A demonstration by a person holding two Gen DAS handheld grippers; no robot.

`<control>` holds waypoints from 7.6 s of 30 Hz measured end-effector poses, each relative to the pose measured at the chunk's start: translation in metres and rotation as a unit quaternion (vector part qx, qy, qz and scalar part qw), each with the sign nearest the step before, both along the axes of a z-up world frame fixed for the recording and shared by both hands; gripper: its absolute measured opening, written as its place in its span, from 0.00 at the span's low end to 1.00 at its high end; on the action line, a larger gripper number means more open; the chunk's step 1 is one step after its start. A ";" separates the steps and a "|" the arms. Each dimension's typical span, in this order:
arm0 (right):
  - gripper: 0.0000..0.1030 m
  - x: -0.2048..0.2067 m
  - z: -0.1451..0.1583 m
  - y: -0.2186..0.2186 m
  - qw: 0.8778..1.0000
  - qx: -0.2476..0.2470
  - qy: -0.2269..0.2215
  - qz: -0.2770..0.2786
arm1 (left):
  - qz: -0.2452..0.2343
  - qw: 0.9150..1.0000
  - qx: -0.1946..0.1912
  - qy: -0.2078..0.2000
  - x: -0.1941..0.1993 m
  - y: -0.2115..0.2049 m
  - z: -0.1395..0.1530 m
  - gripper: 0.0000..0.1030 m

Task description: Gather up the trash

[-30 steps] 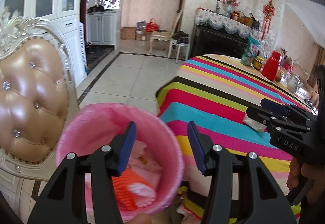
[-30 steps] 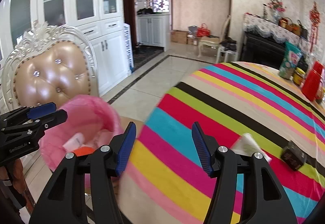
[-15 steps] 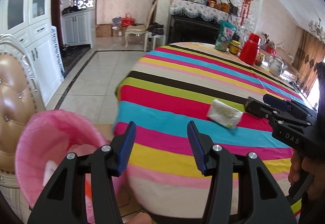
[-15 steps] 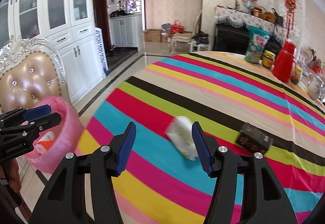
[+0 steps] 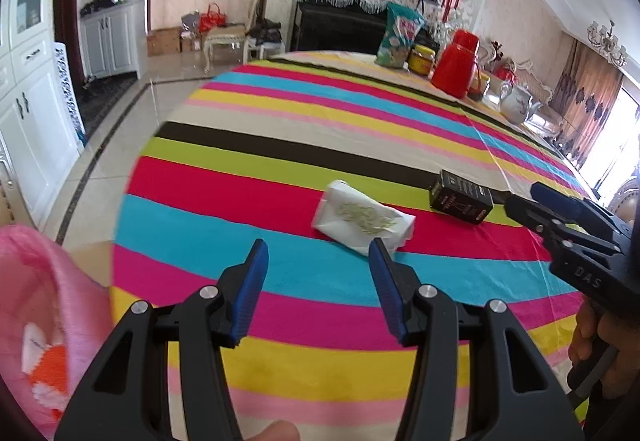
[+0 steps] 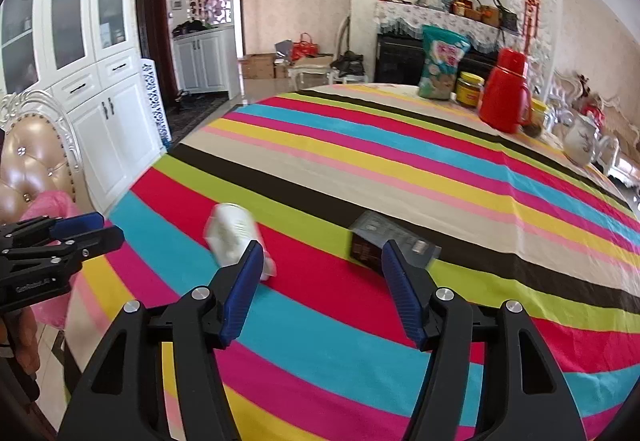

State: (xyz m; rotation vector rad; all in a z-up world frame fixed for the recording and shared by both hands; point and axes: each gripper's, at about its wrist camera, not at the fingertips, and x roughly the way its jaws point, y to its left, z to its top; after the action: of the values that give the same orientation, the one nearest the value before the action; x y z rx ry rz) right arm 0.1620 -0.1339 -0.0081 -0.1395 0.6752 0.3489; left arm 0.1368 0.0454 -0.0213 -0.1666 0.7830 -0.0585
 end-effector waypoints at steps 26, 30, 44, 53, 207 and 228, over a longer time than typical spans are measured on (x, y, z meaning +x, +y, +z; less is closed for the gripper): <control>0.69 0.070 -0.036 -0.051 1.000 -0.018 0.025 0.004 | 0.008 0.995 0.047 0.086 0.120 -0.074 -0.050 0.61; 0.72 0.080 -0.042 -0.039 0.999 -0.036 0.026 0.021 | 0.010 0.994 0.054 0.091 0.124 -0.071 -0.050 0.61; 0.69 0.103 -0.070 -0.015 0.994 -0.076 0.062 0.057 | 0.006 0.993 0.064 0.094 0.117 -0.055 -0.048 0.38; 0.45 0.099 -0.070 -0.016 0.994 -0.084 0.063 0.042 | 0.008 0.994 0.064 0.090 0.117 -0.057 -0.049 0.37; 0.61 -0.126 0.002 0.343 0.965 0.020 0.035 0.259 | 0.244 0.969 0.007 -0.019 -0.235 0.284 0.029 0.68; 0.74 -0.174 0.006 0.276 0.961 0.041 0.018 0.272 | 0.253 0.967 0.028 -0.021 -0.288 0.222 0.030 0.72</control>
State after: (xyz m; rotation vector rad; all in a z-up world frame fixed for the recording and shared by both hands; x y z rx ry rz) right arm -0.0120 0.1425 -0.0019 -0.2404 0.6500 0.9095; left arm -0.1512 0.2670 0.0088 -0.3068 0.6805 0.4420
